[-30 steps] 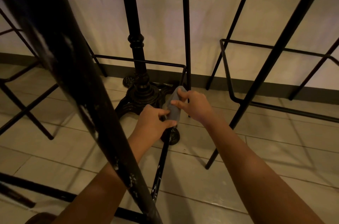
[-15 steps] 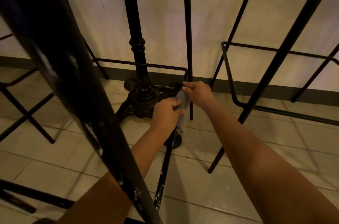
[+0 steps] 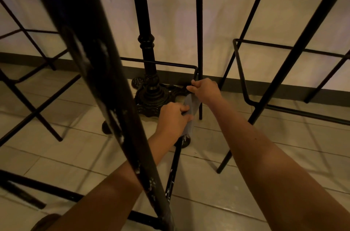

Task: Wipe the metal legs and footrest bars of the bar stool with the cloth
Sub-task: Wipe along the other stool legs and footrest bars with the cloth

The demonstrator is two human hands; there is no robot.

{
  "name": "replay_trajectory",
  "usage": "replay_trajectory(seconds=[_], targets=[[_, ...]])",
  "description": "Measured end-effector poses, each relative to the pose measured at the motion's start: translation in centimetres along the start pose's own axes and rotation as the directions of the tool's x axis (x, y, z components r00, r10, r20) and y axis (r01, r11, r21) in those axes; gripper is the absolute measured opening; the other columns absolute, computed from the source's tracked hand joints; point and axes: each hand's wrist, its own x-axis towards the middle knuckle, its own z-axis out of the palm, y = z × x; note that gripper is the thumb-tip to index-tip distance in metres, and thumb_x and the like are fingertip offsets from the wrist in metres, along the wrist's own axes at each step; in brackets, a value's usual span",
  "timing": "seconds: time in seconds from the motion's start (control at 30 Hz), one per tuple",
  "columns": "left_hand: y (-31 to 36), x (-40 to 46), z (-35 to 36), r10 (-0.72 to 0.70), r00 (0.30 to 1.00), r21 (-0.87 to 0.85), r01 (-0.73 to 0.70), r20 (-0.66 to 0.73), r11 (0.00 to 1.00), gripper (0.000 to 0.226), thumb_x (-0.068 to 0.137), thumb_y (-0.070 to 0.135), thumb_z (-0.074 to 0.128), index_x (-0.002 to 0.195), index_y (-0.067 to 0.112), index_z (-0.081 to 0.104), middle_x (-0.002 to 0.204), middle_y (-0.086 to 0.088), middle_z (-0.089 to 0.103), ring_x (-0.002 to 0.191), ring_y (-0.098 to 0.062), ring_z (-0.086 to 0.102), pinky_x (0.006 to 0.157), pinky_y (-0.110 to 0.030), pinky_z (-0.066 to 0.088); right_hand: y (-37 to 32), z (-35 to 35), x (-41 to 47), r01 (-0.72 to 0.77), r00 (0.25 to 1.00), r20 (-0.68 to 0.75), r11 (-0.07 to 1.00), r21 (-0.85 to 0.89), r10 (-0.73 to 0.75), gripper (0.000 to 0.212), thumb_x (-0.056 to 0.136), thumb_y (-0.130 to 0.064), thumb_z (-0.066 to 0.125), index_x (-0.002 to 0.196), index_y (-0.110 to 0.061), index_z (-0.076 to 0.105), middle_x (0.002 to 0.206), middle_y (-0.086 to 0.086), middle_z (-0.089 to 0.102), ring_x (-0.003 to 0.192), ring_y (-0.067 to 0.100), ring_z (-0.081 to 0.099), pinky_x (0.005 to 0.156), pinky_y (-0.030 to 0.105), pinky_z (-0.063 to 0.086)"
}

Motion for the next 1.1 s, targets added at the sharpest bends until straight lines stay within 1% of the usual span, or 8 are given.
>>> replay_trajectory(seconds=[0.13,0.37,0.5,0.63,0.8,0.9,0.97,1.1], targets=[[0.4,0.5,0.0,-0.011,1.000,-0.011,0.011,-0.002,1.000,0.037,0.084,0.011,0.064,0.120,0.006,0.057,0.118,-0.010,0.063,0.110,-0.018,0.056,0.085,-0.016,0.036,-0.1,0.0,-1.0,0.021,1.000,-0.016,0.999,-0.032,-0.022,0.037,0.095,-0.029,0.050,0.128,-0.014,0.052,0.128,0.013,0.055,0.117,0.027,0.051,0.096,0.036,0.043],[-0.3,-1.4,-0.1,0.014,1.000,-0.001,-0.014,-0.006,1.000,0.035,0.085,0.012,0.062,0.119,0.006,0.059,0.115,-0.011,0.065,0.107,-0.018,0.058,0.088,-0.018,0.040,-0.4,0.0,-1.0,0.013,1.000,-0.003,0.998,-0.067,-0.013,0.035,0.096,-0.027,0.049,0.127,-0.011,0.052,0.129,0.014,0.054,0.119,0.028,0.049,0.099,0.039,0.042],[-0.4,-1.5,-0.4,-0.005,0.999,0.010,0.005,0.043,1.000,0.036,0.085,0.014,0.063,0.120,0.007,0.058,0.116,-0.010,0.064,0.109,-0.019,0.058,0.094,-0.025,0.044,-0.4,0.2,-1.0,0.001,1.000,-0.009,0.998,-0.056,-0.001,0.035,0.095,-0.027,0.049,0.126,-0.011,0.053,0.129,0.014,0.054,0.118,0.028,0.049,0.098,0.040,0.042],[0.2,-1.0,-0.3,0.011,0.999,0.047,-0.012,0.041,0.999,0.038,0.086,0.014,0.061,0.123,0.008,0.055,0.118,-0.012,0.063,0.109,-0.021,0.057,0.096,-0.028,0.043,-0.3,0.4,-1.0,0.000,0.999,-0.032,0.999,-0.046,-0.002,0.035,0.094,-0.028,0.050,0.125,-0.013,0.054,0.128,0.013,0.054,0.117,0.028,0.050,0.097,0.042,0.044],[-0.5,-2.6,-0.6,0.036,0.999,0.013,-0.036,0.036,0.999,0.037,0.085,0.013,0.063,0.121,0.008,0.058,0.112,-0.009,0.065,0.103,-0.016,0.058,0.084,-0.015,0.039,-0.2,0.4,-1.1,0.000,0.999,-0.040,1.000,-0.010,-0.001,0.034,0.094,-0.027,0.050,0.126,-0.014,0.054,0.126,0.013,0.056,0.112,0.028,0.054,0.094,0.043,0.046],[-1.3,-3.9,-0.9,0.044,0.997,-0.032,-0.042,0.066,0.999,0.038,0.082,0.013,0.066,0.119,0.008,0.059,0.111,-0.008,0.064,0.102,-0.019,0.059,0.089,-0.024,0.045,-0.2,0.4,-1.2,0.007,0.999,-0.035,1.000,-0.015,-0.008,0.035,0.095,-0.027,0.049,0.128,-0.015,0.052,0.126,0.014,0.056,0.111,0.028,0.055,0.094,0.043,0.047],[-1.6,-4.4,-1.1,0.038,0.996,-0.017,-0.037,0.084,0.999,0.039,0.081,0.015,0.067,0.119,0.010,0.059,0.111,-0.006,0.064,0.101,-0.020,0.059,0.090,-0.030,0.047,-0.2,0.4,-1.2,0.013,0.999,-0.035,1.000,-0.027,-0.014,0.037,0.096,-0.027,0.048,0.131,-0.015,0.050,0.127,0.013,0.055,0.111,0.027,0.055,0.094,0.042,0.047],[-1.0,-3.8,-1.3,0.023,0.995,0.059,-0.029,0.095,0.998,0.046,0.080,0.017,0.068,0.124,0.012,0.055,0.117,-0.005,0.061,0.103,-0.020,0.057,0.089,-0.025,0.045,-0.3,0.4,-1.3,0.006,0.999,-0.041,0.999,-0.033,-0.007,0.038,0.095,-0.028,0.048,0.132,-0.017,0.048,0.129,0.013,0.054,0.113,0.027,0.054,0.095,0.042,0.046]])
